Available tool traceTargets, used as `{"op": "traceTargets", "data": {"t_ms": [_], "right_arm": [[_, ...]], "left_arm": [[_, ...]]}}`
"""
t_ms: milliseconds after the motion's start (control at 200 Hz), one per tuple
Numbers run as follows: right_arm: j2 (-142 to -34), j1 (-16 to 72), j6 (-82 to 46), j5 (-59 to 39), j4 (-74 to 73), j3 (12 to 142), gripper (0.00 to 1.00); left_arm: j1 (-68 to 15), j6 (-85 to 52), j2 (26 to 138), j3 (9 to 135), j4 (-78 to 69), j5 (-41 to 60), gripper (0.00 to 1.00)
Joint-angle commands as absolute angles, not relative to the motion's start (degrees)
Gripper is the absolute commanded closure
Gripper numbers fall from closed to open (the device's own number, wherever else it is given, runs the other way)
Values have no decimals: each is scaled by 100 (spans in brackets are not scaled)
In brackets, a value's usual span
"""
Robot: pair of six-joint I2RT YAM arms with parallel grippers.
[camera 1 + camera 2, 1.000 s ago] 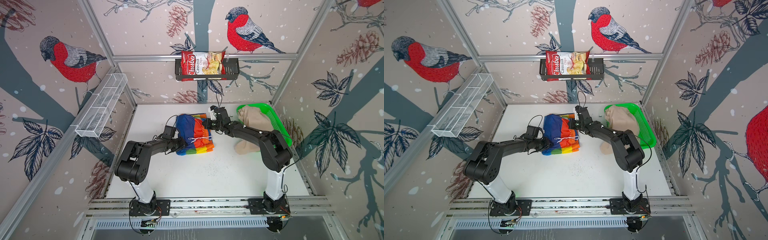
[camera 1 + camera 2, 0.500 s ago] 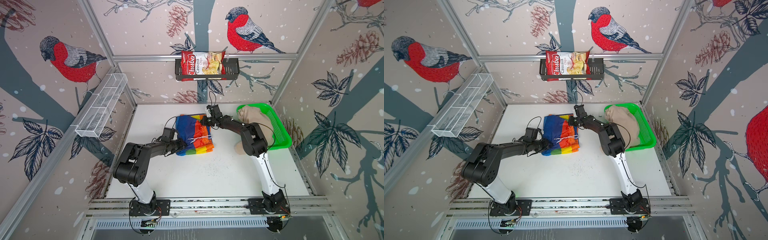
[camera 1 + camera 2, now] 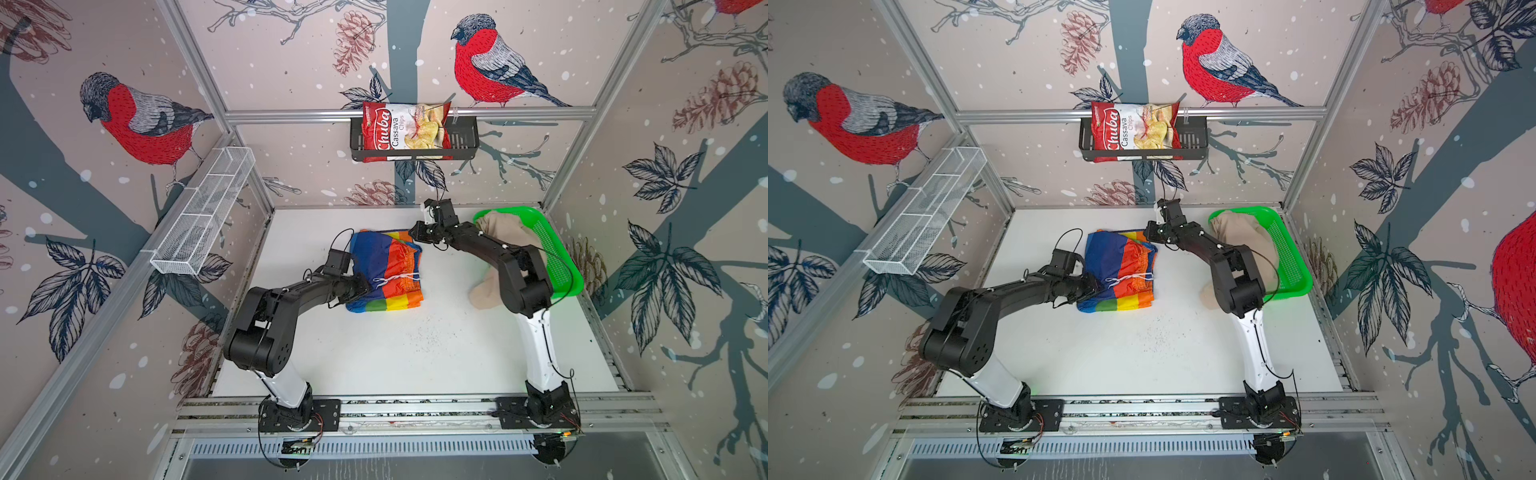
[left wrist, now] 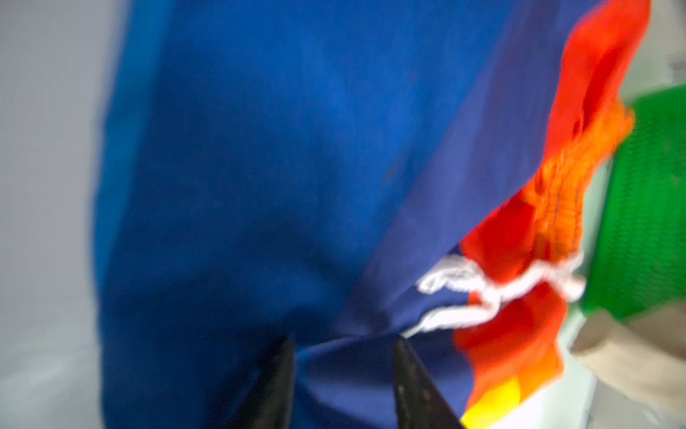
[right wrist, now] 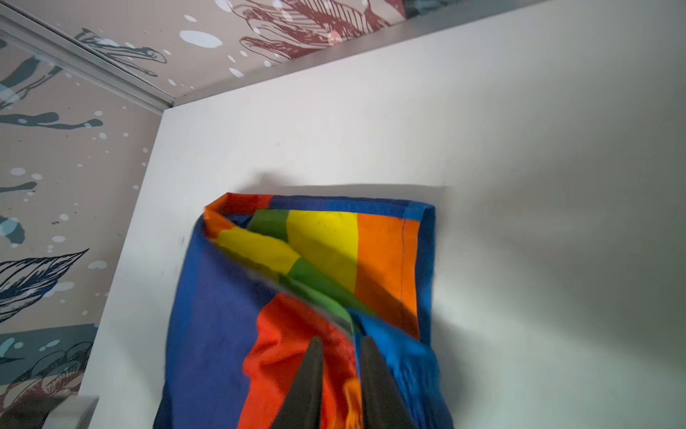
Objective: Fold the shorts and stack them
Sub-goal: 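Release the rainbow shorts and reach the right gripper into the green basket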
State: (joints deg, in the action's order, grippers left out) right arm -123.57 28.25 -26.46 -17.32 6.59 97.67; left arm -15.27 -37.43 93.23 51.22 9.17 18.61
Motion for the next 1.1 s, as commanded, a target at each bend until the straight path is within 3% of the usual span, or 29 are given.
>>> {"op": "traceTargets", "data": {"t_ms": [0,270,575,740,820,865,920,975,1096], "right_arm": [[-10911,2889,-2452,-935,110,9000,74],[-8475,3096,-2496,229,-949,6266,67],[-6506,3095,-2750,1616,-956,4590,53],[-6152,3004,-2888,1773,-755,4294,51],[-6131,2964,-2975,1779,-618,4254,51],[-6135,2949,-3022,1778,-536,4245,51],[-6144,2928,-3054,1760,-501,4220,51],[-6152,2920,-3086,1750,-505,4186,50],[-6228,2884,-3129,1725,-521,4140,51]], "left_arm": [[-1525,-3618,8921,5569,1540,1388,41],[-1404,-3434,8605,5858,1894,214,23],[-1164,-3656,8871,4763,435,711,23],[-1169,-3757,9367,4675,49,837,33],[-1164,-3812,9579,4665,-96,936,43],[-1162,-3848,9685,4667,-179,975,56],[-1160,-3899,9783,4661,-253,944,82],[-1137,-3948,9866,4717,-278,825,100],[-835,-4051,10084,4991,-258,676,100]]}}
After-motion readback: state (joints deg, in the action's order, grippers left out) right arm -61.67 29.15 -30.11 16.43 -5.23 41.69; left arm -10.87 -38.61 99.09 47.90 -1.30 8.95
